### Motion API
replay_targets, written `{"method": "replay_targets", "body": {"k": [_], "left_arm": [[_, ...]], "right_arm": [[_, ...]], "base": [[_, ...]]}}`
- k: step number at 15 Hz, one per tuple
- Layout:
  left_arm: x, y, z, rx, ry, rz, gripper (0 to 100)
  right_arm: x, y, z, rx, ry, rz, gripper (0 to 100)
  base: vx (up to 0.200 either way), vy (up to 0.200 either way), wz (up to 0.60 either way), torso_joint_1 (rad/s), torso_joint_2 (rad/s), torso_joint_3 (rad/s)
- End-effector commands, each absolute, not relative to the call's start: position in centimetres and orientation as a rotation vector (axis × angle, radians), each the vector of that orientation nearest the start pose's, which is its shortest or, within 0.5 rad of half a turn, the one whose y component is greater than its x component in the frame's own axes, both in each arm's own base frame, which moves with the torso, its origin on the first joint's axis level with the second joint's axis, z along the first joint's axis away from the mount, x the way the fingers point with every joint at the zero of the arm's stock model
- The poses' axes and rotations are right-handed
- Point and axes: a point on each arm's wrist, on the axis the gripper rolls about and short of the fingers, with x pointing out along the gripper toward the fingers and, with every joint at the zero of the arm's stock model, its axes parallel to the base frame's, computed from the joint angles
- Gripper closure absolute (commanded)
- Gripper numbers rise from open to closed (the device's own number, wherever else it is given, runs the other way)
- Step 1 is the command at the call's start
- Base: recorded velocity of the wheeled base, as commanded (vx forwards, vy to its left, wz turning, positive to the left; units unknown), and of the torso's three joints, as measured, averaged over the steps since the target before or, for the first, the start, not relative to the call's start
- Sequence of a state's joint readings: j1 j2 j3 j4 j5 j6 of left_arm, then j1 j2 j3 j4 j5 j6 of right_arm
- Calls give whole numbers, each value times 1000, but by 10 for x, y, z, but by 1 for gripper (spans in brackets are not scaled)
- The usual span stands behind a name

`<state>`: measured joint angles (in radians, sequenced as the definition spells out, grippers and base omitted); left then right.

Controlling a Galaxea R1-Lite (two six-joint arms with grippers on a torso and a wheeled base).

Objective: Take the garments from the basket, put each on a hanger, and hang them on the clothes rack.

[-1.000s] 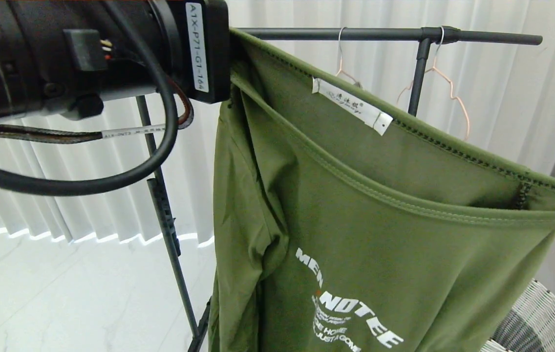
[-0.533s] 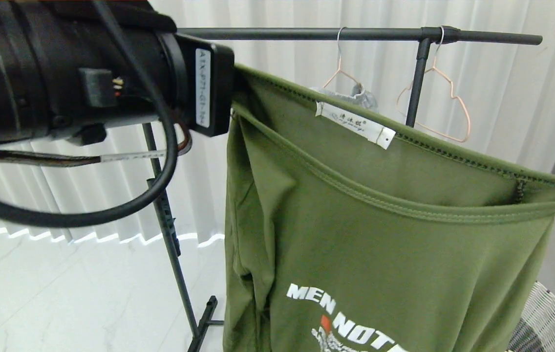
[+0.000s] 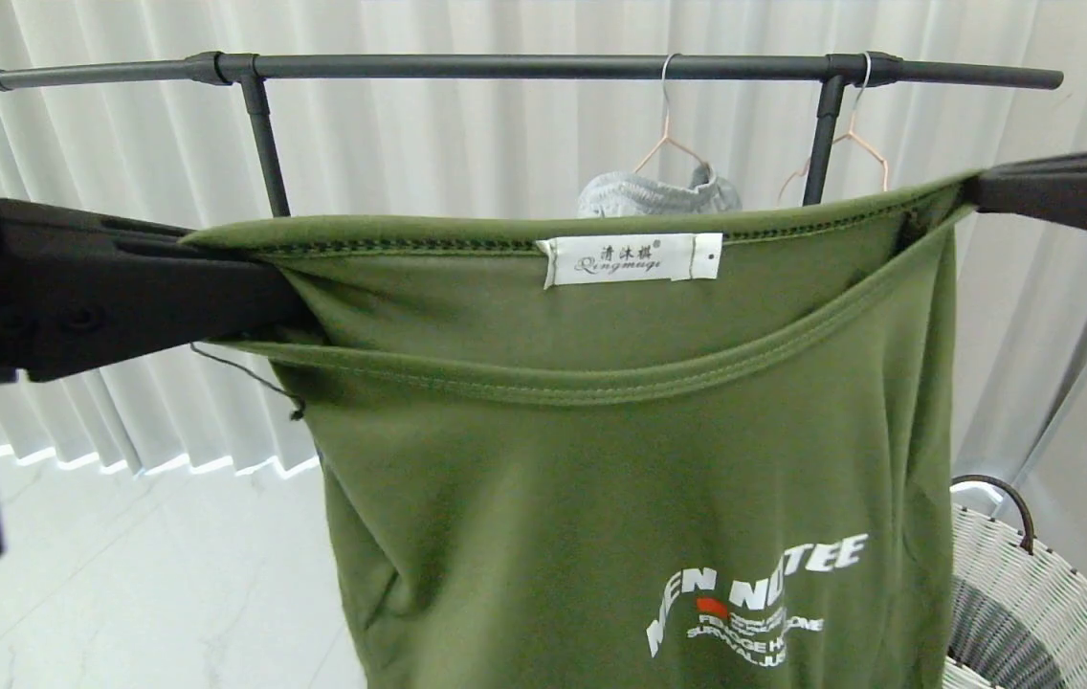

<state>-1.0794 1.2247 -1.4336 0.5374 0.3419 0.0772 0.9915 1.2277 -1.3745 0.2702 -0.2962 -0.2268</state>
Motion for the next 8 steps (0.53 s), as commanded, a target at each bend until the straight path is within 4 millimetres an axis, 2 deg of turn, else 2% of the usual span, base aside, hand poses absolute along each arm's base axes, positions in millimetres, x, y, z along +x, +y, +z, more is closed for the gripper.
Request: {"method": "replay_targets", "body": {"k": [1, 4, 8], "left_arm": [[60, -119, 362, 282, 194, -821, 100], [46, -122, 360, 291, 183, -928, 100], [45, -120, 358, 295, 184, -930, 100]], "right_arm": [[113, 158, 363, -295, 26, 698, 100], [121, 168, 363, -281, 4, 697, 100], [118, 161, 364, -282, 7, 680, 100]], "base": [[0, 0, 0, 0, 0, 0], [0, 0, 0, 0, 0, 0], [0, 0, 0, 0, 0, 0]]}}
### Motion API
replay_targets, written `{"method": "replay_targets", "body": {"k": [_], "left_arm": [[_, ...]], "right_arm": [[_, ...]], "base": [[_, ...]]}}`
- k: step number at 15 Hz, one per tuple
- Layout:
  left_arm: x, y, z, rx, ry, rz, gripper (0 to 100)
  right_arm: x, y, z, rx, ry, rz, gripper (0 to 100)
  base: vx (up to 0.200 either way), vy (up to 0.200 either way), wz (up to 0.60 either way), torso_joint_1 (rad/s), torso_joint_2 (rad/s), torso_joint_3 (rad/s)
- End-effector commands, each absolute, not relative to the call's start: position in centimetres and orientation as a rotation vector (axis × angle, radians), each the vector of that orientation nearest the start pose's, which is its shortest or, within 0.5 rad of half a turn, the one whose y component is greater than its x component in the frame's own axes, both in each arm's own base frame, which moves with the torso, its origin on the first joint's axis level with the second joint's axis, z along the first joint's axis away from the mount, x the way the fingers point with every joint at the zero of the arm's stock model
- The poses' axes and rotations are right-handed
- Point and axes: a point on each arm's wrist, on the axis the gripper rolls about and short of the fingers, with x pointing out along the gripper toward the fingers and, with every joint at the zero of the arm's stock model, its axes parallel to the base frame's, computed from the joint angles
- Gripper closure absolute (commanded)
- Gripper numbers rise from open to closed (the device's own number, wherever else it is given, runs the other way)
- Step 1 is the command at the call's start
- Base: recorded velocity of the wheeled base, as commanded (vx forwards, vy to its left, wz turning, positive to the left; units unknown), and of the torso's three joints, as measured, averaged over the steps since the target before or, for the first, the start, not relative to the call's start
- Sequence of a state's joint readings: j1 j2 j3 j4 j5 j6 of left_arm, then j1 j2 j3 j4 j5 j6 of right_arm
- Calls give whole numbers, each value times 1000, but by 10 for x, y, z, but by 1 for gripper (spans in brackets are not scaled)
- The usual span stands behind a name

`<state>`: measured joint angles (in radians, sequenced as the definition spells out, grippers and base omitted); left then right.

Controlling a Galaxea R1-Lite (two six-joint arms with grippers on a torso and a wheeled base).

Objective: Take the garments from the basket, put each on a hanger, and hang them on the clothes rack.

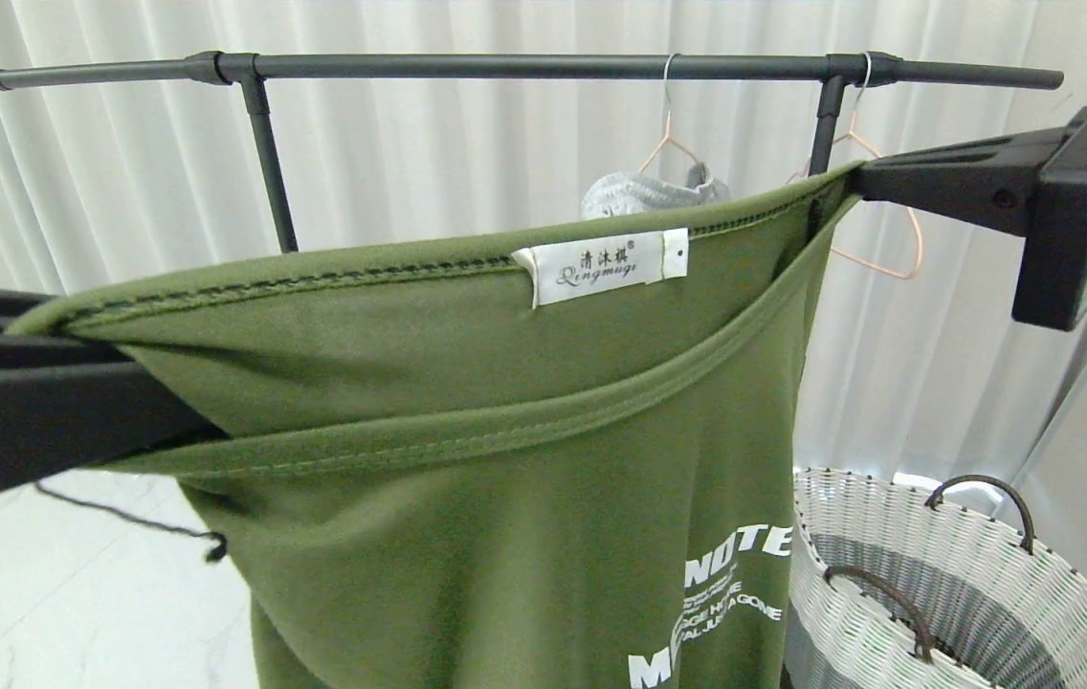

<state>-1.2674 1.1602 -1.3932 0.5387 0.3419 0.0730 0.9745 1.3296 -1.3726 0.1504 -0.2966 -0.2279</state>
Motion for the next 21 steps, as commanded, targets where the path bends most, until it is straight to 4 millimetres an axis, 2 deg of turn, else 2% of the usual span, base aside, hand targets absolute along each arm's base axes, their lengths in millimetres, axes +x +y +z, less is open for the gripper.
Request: {"method": "replay_targets", "body": {"k": [1, 3, 5, 7, 10, 21], "left_arm": [[46, -121, 358, 297, 187, -923, 100], [56, -126, 362, 286, 185, -868, 100], [84, -135, 372, 247, 175, -719, 100], [97, -144, 377, 219, 151, -678, 100], [100, -149, 363, 249, 190, -679, 100], [99, -147, 367, 245, 171, -680, 100]], "right_arm": [[118, 156, 365, -286, 16, 666, 100], [117, 145, 372, -279, 11, 634, 100], [116, 134, 387, -258, -14, 602, 100], [107, 122, 390, -269, 8, 597, 100], [97, 110, 376, -284, 69, 609, 100], [95, 109, 375, -286, 75, 611, 100]], "base": [[0, 0, 0, 0, 0, 0], [0, 0, 0, 0, 0, 0], [0, 0, 0, 0, 0, 0], [0, 0, 0, 0, 0, 0], [0, 0, 0, 0, 0, 0], [0, 0, 0, 0, 0, 0]]}}
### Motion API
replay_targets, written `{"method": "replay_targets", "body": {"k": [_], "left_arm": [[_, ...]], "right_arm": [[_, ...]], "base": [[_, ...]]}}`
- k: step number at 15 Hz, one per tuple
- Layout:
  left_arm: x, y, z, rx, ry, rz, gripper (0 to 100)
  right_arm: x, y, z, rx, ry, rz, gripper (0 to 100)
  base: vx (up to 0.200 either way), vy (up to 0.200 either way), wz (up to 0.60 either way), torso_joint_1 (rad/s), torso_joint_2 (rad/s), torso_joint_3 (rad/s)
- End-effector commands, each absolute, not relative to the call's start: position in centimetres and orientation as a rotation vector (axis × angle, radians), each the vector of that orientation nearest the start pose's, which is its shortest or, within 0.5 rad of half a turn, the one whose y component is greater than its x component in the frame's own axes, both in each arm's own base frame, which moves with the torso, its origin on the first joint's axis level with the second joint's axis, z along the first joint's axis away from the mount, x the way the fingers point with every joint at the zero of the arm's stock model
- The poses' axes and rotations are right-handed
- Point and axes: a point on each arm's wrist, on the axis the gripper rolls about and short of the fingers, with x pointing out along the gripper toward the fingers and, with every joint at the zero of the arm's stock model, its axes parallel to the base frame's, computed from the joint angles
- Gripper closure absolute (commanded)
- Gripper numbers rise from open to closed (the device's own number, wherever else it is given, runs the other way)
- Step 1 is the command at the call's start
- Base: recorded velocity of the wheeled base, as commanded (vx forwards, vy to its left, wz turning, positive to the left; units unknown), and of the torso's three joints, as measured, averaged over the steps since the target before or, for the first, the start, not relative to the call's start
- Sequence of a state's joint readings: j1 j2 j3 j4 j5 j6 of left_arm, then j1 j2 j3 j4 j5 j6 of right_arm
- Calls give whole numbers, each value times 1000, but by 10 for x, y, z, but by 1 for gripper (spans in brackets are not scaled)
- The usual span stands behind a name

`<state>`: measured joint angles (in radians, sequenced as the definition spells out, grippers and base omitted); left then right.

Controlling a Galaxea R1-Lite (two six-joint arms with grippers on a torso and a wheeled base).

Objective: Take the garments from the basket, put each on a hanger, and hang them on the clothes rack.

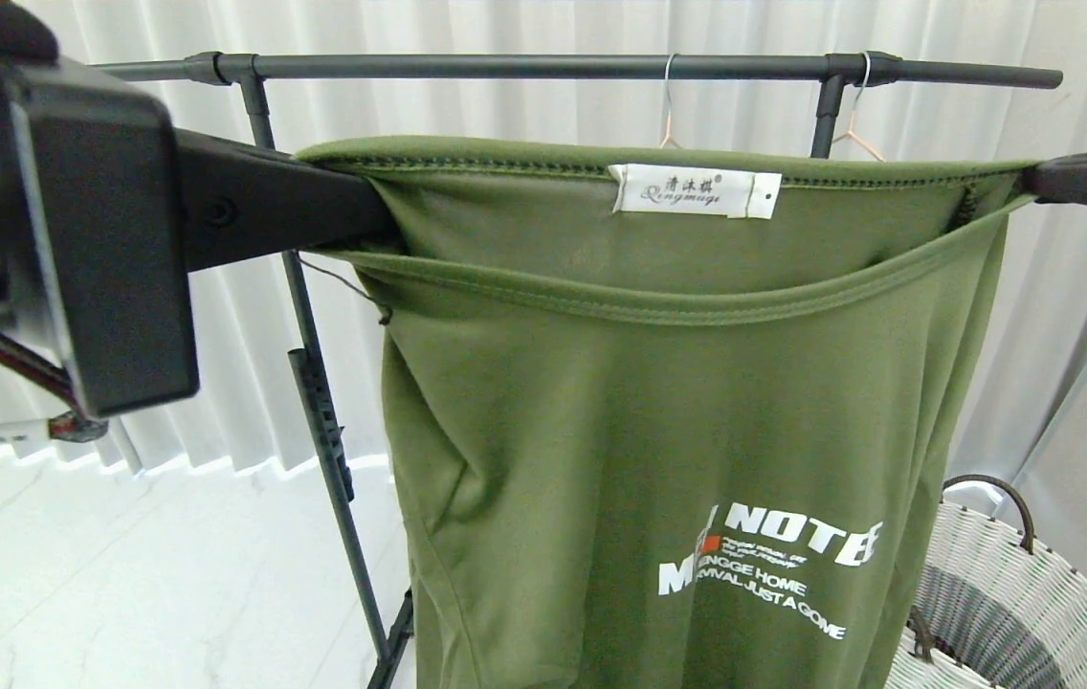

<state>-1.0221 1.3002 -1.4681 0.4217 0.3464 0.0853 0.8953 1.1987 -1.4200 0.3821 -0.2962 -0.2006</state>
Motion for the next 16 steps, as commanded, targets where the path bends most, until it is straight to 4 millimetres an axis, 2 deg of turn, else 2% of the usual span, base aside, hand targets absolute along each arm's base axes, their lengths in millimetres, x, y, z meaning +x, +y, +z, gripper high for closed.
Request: {"method": "replay_targets", "body": {"k": [1, 7, 8, 14, 16], "left_arm": [[99, -147, 367, 245, 171, -680, 100], [99, -148, 367, 245, 171, -680, 100], [99, -148, 367, 245, 171, -680, 100], [104, -146, 362, 256, 190, -653, 100], [103, -142, 355, 273, 207, -629, 100]], "right_arm": [[95, 109, 374, -287, 76, 611, 100], [94, 108, 371, -297, 87, 614, 100], [94, 108, 369, -301, 90, 614, 0], [75, 88, 351, -324, 96, 644, 0], [81, 83, 347, -335, 131, 573, 0]], "base": [[0, 0, 0, 0, 0, 0], [0, 0, 0, 0, 0, 0], [0, 0, 0, 0, 0, 0], [0, 0, 0, 0, 0, 0], [0, 0, 0, 0, 0, 0]]}}
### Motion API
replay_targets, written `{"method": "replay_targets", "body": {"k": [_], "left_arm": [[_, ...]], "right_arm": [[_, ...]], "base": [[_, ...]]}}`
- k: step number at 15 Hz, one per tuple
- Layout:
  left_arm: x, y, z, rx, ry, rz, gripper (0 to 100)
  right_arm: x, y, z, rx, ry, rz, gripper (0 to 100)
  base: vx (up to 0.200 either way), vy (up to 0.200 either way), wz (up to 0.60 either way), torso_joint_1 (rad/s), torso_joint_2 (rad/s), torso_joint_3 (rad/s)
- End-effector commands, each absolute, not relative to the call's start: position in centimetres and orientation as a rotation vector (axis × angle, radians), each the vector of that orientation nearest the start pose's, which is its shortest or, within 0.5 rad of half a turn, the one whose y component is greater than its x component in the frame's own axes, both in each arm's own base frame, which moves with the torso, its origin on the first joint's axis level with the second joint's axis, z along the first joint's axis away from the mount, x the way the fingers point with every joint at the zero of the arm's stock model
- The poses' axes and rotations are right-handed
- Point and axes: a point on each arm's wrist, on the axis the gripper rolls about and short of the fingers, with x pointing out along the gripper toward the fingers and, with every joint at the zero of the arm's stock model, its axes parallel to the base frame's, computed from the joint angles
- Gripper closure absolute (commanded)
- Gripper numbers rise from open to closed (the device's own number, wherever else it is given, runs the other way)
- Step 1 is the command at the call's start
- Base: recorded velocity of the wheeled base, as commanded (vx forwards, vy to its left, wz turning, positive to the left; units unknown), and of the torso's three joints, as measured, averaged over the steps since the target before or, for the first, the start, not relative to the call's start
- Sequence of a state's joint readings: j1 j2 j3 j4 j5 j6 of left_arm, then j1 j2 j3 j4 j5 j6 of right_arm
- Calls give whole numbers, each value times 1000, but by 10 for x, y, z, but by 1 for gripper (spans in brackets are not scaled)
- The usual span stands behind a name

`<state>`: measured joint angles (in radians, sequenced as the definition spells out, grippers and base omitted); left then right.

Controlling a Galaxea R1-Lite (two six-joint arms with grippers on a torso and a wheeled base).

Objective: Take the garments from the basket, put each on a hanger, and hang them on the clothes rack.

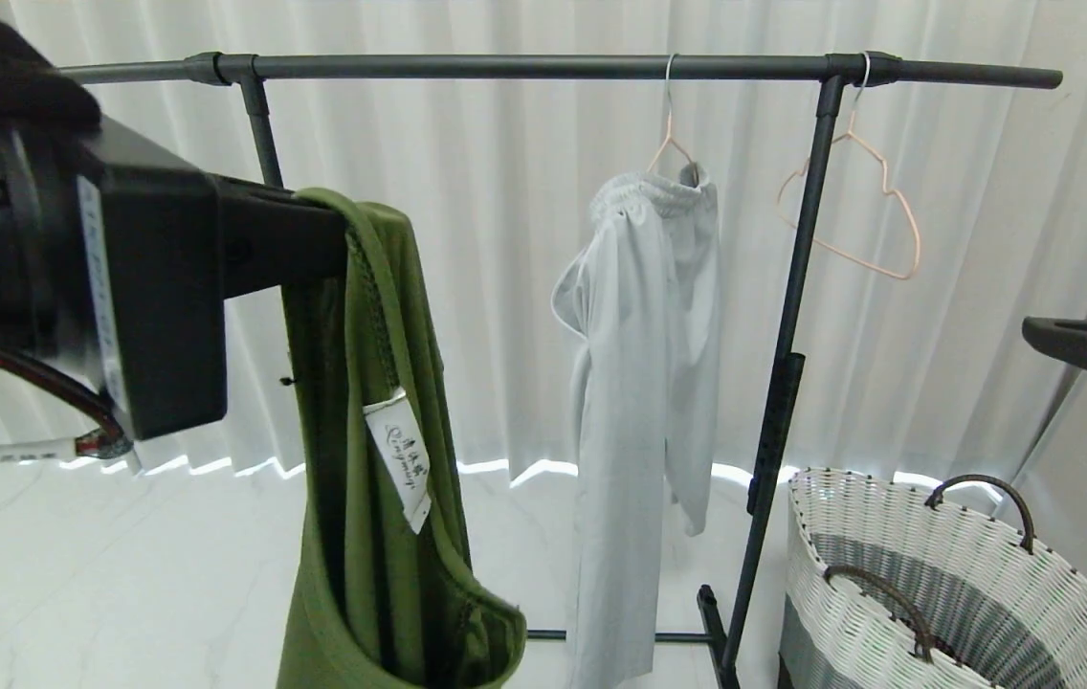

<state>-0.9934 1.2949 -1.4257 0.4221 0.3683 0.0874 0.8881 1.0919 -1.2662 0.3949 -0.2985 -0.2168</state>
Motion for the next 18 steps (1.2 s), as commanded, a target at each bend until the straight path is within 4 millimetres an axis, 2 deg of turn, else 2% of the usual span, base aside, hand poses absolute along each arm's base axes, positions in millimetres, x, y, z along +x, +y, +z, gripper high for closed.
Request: {"method": "replay_targets", "body": {"k": [1, 3, 5, 8, 13, 15, 18], "left_arm": [[103, -141, 352, 283, 214, -603, 100], [101, -137, 350, 289, 214, -568, 100], [100, -136, 346, 297, 222, -563, 100], [101, -136, 339, 312, 241, -562, 100], [107, -128, 333, 316, 265, -501, 100], [109, -122, 330, 318, 275, -473, 100], [109, -117, 321, 335, 298, -430, 100]], "right_arm": [[91, 74, 340, -363, 204, 455, 0], [106, 55, 328, -437, 329, 242, 0], [115, 41, 309, -449, 423, 113, 0], [116, 32, 280, -471, 476, 51, 0], [112, 24, 214, -556, 363, 5, 0], [113, 23, 189, -546, 345, -11, 0], [108, 20, 152, -491, 407, -24, 0]], "base": [[0, 0, 0, 0, 0, 0], [0, 0, 0, 0, 0, 0], [0, 0, 0, 0, 0, 0], [0, 0, 0, 0, 0, 0], [0, 0, 0, 0, 0, 0], [0, 0, 0, 0, 0, 0], [0, 0, 0, 0, 0, 0]]}}
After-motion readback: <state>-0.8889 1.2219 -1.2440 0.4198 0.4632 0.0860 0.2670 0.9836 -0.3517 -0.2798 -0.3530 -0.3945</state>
